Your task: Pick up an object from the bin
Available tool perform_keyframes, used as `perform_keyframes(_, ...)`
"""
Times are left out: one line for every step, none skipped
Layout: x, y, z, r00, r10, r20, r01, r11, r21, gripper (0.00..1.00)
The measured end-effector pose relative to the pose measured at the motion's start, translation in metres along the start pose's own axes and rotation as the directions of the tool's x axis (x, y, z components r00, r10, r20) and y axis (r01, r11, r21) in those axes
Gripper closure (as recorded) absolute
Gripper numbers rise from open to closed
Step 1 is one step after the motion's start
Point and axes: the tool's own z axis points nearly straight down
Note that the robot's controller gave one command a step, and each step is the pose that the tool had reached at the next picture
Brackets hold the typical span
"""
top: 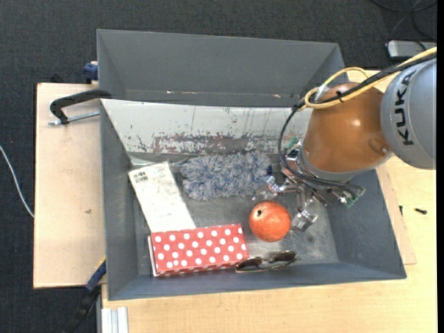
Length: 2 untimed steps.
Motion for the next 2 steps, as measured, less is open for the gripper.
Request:
perform_keyframes(0.023, -0.054, -0.021, 1.000, -0.007, 0.007, 0.007, 1.000, 0.006, 1.00)
perform_keyframes(-0.006, -0.007, -0.097, 1.000, -0.011, 0.005, 0.011, 1.000, 0.004, 1.00)
